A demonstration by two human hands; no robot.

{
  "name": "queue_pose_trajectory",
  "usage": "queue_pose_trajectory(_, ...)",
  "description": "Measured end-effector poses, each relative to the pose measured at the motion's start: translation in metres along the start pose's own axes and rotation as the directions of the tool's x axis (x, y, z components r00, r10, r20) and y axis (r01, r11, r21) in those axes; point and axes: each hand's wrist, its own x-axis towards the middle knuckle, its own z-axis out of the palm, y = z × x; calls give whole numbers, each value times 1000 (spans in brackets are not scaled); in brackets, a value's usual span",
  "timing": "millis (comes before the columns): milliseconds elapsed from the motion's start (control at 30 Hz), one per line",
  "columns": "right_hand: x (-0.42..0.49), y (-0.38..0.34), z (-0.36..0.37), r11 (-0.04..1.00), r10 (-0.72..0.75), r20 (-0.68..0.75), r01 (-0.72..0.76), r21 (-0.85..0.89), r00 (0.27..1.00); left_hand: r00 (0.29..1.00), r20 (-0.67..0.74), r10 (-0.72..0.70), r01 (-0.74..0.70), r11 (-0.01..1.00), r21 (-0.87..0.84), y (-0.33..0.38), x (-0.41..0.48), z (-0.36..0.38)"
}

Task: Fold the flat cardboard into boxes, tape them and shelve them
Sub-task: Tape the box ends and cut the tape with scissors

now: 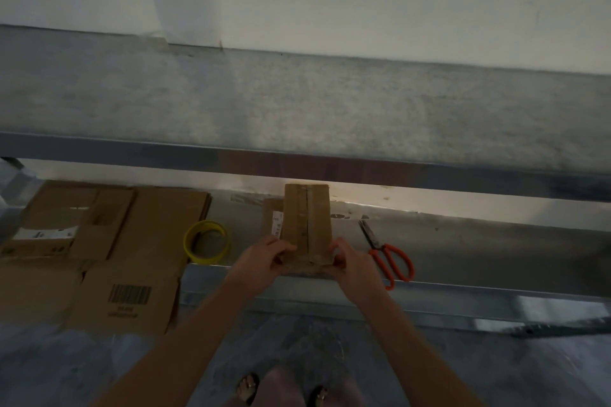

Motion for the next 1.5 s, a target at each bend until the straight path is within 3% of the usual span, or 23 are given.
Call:
queue_pose_trajectory(133,-2,-8,1,995,84,1,-84,51,996,990,-125,58,-74,990,-121,-5,-8,14)
queue_pose_trajectory(267,-25,-10,6,953,181,-24,-170,251,983,999,-34,-22,11,955,-296,5,-20,22)
queue_pose_trajectory(400,-56,-5,18,948,298,-287,-248,198,911,998,61,3,20,933,-360,29,-41,56)
queue_pose_trajectory(500,-63,-11,17,893,417,-379,-294,342,826,999,-16,-30,21,914,-405,29,-25,41)
queue_pose_trajectory(600,-63,-20,21,810,513,-387,-283,513,766,994,-86,-64,37,958,-285,16,12,4)
queue_pose_trajectory(833,-66,-43,41,670,549,-269,-224,708,791,990,138,-37,58,987,-153,-2,76,-32)
queue_pose_trajectory(933,-66,-38,36,726,508,-267,-241,644,819,994,105,-38,58,978,-200,-8,68,-26)
queue_pose_trajectory(1033,-62,-28,24,830,471,-298,-303,468,830,986,82,-148,165,950,-265,-14,41,-20)
queue_pose_trajectory(1167,-48,-17,10,792,481,-264,-285,540,836,961,-76,-268,224,905,-361,-14,2,-10)
queue_pose_trajectory(1233,-40,-15,6,807,471,-244,-302,508,848,970,-63,-236,199,914,-355,-10,-15,-3)
queue_pose_trajectory(1333,-33,-13,5,890,409,-261,-318,327,874,982,-6,-187,174,924,-341,-6,-28,4)
queue_pose_trajectory(1400,-32,-14,5,898,429,-295,-366,245,854,984,-33,-176,162,951,-262,-6,-26,0)
queue_pose_trajectory(1500,-35,-20,9,825,483,-236,-348,445,843,992,102,-73,94,970,-224,-8,-13,-15)
